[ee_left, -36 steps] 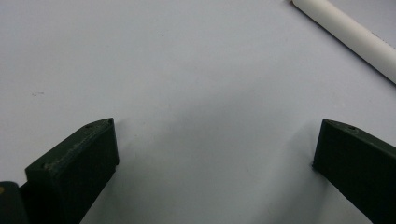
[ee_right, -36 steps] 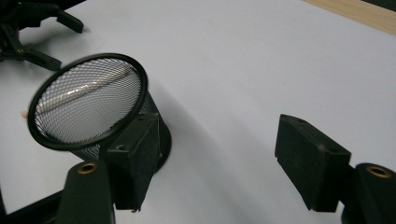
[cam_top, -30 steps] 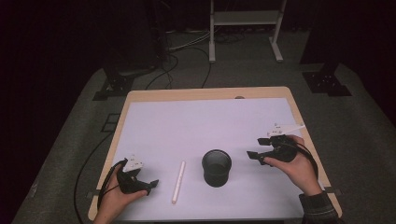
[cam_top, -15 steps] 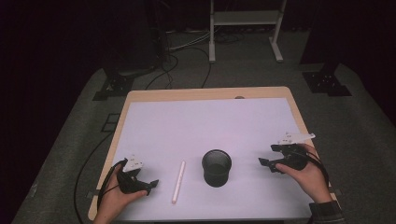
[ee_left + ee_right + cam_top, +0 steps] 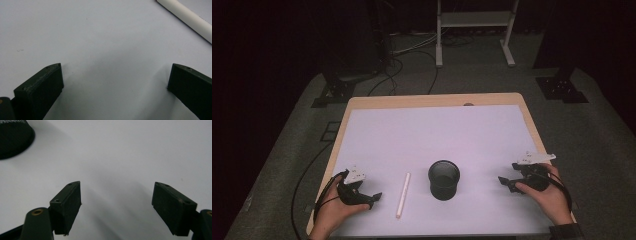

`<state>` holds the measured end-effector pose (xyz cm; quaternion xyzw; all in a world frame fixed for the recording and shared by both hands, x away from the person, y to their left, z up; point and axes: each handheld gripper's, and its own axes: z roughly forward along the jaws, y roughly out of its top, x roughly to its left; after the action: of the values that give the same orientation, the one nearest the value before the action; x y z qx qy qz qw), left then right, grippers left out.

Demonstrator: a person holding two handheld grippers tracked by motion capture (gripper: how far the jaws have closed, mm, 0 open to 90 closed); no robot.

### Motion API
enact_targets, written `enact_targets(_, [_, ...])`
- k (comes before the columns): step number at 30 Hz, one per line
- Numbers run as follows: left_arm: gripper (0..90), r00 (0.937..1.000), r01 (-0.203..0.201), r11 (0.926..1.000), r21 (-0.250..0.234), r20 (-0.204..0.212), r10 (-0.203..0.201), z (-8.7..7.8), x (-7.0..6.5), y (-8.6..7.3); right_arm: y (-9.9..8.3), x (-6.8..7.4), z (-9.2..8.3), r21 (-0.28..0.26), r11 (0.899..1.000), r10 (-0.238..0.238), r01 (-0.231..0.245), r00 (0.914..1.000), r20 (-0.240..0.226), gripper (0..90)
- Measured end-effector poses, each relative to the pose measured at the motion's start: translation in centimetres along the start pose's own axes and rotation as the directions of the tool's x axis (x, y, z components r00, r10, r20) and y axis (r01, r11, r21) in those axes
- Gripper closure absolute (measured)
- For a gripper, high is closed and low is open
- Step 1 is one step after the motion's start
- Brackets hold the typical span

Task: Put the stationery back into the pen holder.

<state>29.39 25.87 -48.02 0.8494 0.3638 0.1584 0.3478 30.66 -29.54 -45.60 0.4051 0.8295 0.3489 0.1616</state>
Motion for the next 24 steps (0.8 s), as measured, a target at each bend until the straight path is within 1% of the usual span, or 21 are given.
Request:
enact_targets(2, [0.0,1.0,0.0,1.0,-0.002,0.0,0.0,0.0,0.0,0.0,-0.7,-0.2,0.2,0.002,1.0,0.007,-0.007,1.0,0.007,22.6])
enact_targets(3, [0.0,1.0,0.0,1.0,-0.002,0.0,0.0,0.0,0.0,0.0,-1.2,-0.4,0.4,0.01,1.0,0.011,-0.011,0.9998,0.018,22.6])
enact_targets(4, [0.0,1.0,0.0,1.0,-0.002,0.0,0.0,0.0,0.0,0.0,-1.2,-0.4,0.4,0.01,1.0,0.011,-0.011,0.9998,0.018,22.6])
enact_targets(5, [0.0,1.0,0.001,1.0,-0.003,-0.001,-0.001,0.0,0.0,0.0,-1.4,-0.4,0.5,0.01,1.0,0.018,-0.018,0.9995,0.026,22.6])
enact_targets(8, [0.0,1.0,0.001,1.0,-0.004,-0.002,-0.001,0.0,0.0,0.0,-1.9,-0.6,0.9,-0.005,1.0,0.016,-0.016,0.9985,0.052,22.5])
enact_targets(10, [0.0,1.0,0.001,1.0,-0.004,-0.001,-0.001,0.0,0.0,0.0,-2.0,-0.6,1.0,0.0,1.0,0.017,-0.017,0.9984,0.053,22.1])
enact_targets(13, [0.0,1.0,0.001,1.0,-0.004,-0.002,-0.001,0.0,0.0,0.0,-2.3,-0.7,1.0,-0.012,1.0,0.026,-0.026,0.9982,0.054,20.9])
enact_targets(14, [0.0,1.0,0.0,1.0,-0.005,-0.002,0.0,0.0,0.0,0.0,-2.5,-0.6,1.1,-0.033,0.999,0.035,-0.033,0.9979,0.055,19.9])
enact_targets(15, [0.0,1.0,0.0,1.0,-0.005,-0.002,0.0,0.0,0.0,0.0,-2.5,-0.6,1.1,-0.033,0.999,0.035,-0.033,0.9979,0.055,19.9])
enact_targets(16, [0.0,1.0,0.001,1.0,-0.007,-0.002,-0.001,0.0,0.0,0.0,-2.8,-0.7,1.1,-0.049,0.998,0.038,-0.036,0.998,0.05,19.8])
enact_targets(22, [0.2,1.0,0.002,1.0,-0.002,-0.003,-0.002,-0.1,0.0,0.1,-2.8,-0.7,1.1,-0.048,0.998,0.04,-0.038,0.9981,0.047,19.0])
enact_targets(23, [1.1,1.0,0.002,1.0,-0.002,-0.003,-0.002,-0.1,0.0,0.1,-2.8,-0.7,1.1,-0.048,0.998,0.04,-0.038,0.9981,0.047,19.0])
enact_targets(24, [4.6,1.0,0.006,0.9999,-0.012,-0.002,-0.006,-0.3,0.0,0.2,-2.8,-0.7,1.1,-0.048,0.998,0.041,-0.039,0.9981,0.046,19.0])
